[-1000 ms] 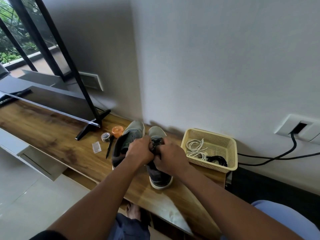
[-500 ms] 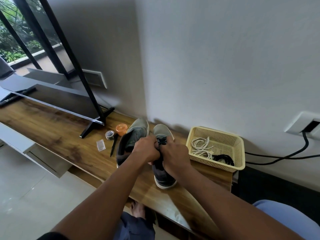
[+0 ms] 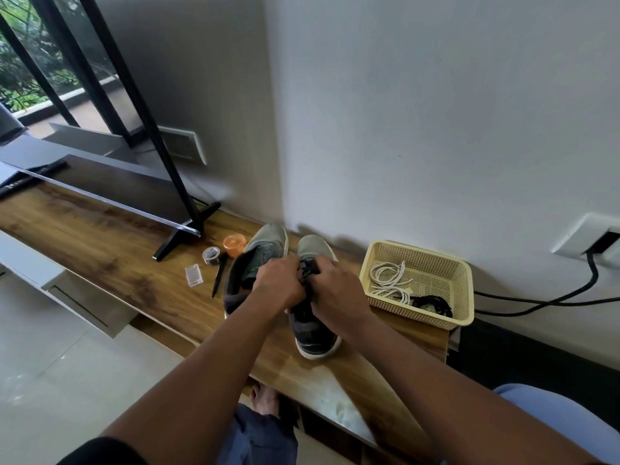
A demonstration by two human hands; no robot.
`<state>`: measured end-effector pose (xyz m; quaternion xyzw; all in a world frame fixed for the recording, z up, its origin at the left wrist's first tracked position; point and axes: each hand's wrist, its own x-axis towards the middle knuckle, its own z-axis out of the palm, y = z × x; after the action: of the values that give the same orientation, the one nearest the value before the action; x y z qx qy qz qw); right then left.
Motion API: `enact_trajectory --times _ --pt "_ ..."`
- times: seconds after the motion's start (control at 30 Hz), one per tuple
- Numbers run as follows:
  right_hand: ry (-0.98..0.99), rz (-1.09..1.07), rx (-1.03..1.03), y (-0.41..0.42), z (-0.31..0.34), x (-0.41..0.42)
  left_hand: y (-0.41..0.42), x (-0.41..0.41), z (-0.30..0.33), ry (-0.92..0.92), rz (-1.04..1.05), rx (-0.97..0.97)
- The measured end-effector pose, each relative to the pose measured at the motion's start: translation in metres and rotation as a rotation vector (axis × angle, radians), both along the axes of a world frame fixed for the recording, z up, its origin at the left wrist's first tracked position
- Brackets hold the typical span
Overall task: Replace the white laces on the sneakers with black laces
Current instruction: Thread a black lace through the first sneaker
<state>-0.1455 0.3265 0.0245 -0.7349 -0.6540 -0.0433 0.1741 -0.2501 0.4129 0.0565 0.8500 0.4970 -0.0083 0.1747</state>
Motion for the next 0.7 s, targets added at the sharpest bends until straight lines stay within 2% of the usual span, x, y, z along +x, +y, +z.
enact_trajectory --times 0.2,0.37,0.5,0.7 --pt "0.112 -0.012 -0.091 0.005 0.007 0.008 0.005 -0.003 0.000 -0.016 0.012 -0.039" --pt "0.360 -0.129 -0.074 0.010 0.014 0.010 0.006 -0.003 -0.002 -0.007 0.012 -0.012" --pt "0.530 -0.205 -0.060 0.019 0.014 0.015 0.012 -0.008 0.000 0.000 0.036 -0.086" --pt "0.932 -0.487 -0.070 0.027 0.000 0.032 0.006 -0.002 0.001 0.043 -0.017 -0.005"
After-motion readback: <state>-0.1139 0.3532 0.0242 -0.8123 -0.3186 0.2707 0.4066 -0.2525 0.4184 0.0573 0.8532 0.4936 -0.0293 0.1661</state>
